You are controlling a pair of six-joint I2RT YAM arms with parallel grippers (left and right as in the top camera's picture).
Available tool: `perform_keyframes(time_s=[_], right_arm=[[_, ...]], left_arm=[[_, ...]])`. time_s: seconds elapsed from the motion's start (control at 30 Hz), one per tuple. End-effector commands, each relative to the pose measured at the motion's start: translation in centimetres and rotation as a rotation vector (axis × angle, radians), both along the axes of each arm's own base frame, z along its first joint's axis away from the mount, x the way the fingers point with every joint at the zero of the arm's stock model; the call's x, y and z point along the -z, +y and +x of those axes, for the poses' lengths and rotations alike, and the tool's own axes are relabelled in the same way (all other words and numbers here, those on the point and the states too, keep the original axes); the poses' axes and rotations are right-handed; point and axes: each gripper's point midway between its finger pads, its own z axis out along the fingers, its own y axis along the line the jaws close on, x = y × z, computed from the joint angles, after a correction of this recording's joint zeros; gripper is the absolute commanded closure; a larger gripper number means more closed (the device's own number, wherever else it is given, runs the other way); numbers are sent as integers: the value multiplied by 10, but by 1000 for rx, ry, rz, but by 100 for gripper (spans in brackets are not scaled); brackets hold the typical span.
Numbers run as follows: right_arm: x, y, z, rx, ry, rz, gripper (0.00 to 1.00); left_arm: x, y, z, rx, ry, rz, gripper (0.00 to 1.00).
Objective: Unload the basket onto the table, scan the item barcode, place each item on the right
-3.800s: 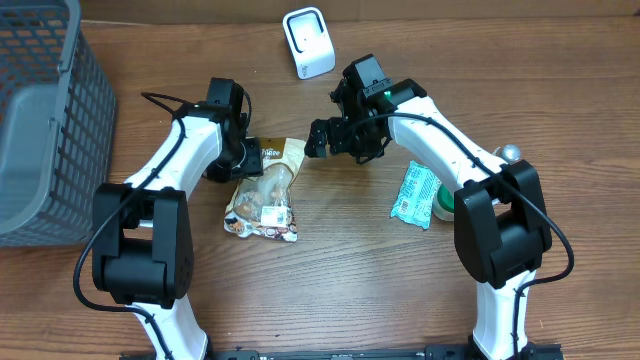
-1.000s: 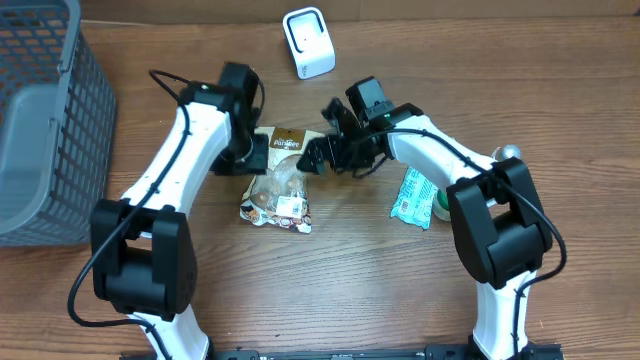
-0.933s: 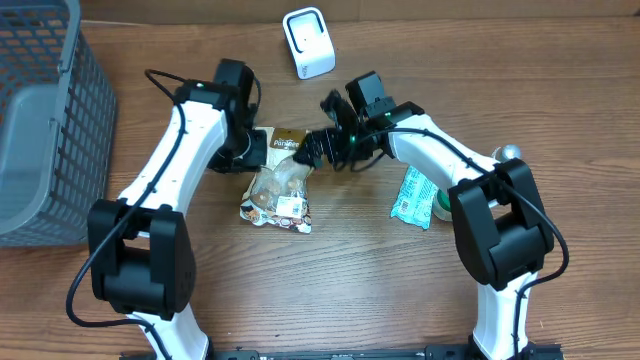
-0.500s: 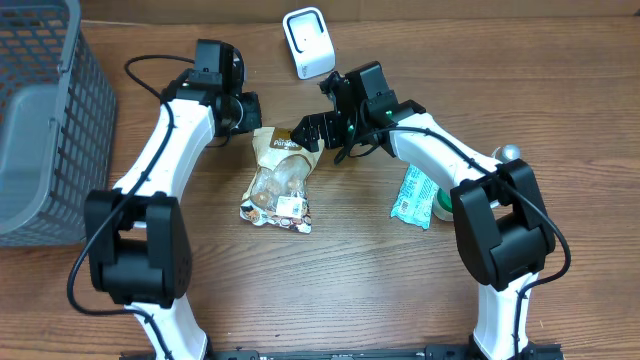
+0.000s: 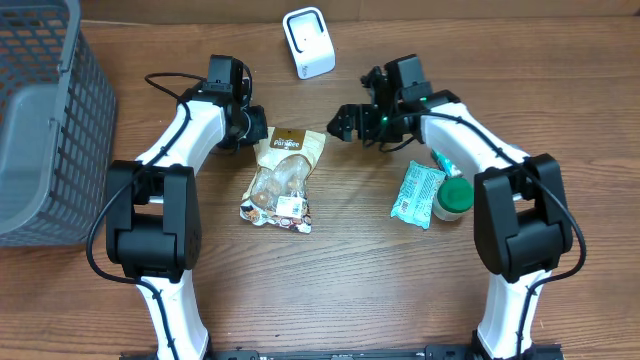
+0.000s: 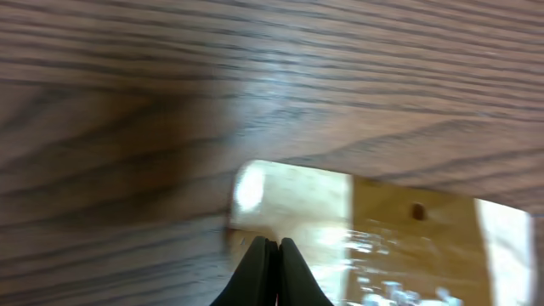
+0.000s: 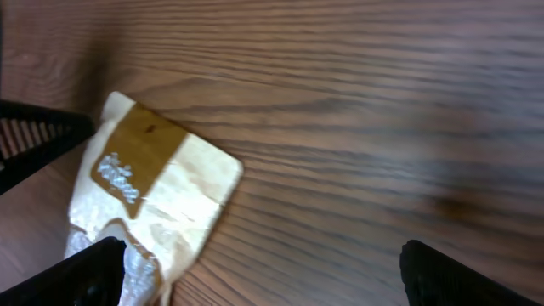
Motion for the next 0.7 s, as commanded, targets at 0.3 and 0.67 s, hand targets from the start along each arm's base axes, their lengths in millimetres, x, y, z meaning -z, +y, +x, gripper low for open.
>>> perform_keyframes(time_s=[0.3,0.67], right_arm=[[-19,-14,0,-14,12,58,0],[-19,-11,-1,-30,4,58,0]], left_arm=[[-13,-68,-11,214,-21,-104,96],[-45,18,7,-26,11,209,96]])
